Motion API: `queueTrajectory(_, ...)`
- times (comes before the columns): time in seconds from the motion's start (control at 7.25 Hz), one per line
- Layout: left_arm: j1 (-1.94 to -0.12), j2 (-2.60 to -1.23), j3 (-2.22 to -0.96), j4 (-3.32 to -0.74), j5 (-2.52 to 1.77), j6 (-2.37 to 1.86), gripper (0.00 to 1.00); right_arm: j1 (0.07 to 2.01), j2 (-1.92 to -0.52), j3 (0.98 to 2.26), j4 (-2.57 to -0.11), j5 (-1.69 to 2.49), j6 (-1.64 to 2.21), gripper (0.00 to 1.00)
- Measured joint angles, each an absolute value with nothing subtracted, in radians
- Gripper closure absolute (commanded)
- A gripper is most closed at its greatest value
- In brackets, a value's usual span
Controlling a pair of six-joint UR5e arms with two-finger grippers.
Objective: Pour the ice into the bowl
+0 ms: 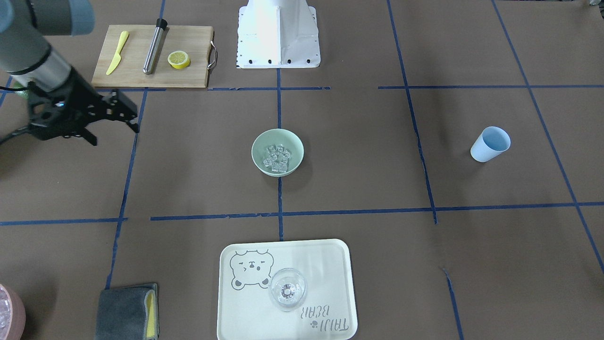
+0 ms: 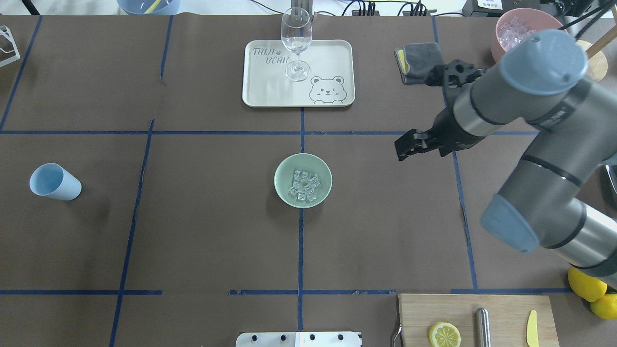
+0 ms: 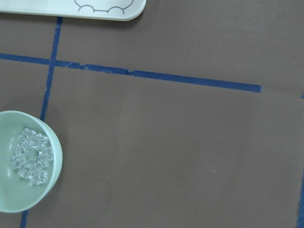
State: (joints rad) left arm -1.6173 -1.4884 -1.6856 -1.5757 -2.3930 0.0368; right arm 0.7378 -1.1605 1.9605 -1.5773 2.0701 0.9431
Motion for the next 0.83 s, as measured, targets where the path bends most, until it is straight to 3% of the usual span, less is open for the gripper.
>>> queueTrajectory(0.41, -1.617, -1.489, -1.687, -1.577, -2.394, 0.037, 0.00, 0.588, -0.931, 1.768, -1.666, 1.881, 1.165, 0.00)
queueTrajectory(0.69, -1.617, -1.489, -1.687, -1.577, -2.393, 0.036, 0.00, 0.551, -0.869, 1.639, -1.598, 1.838, 1.203, 0.01)
queueTrajectory(0.83, -1.617, -1.489, -1.687, -1.577, -2.393, 0.037, 0.00, 0.542, -0.856, 1.595, -1.569, 1.832, 1.208, 0.30)
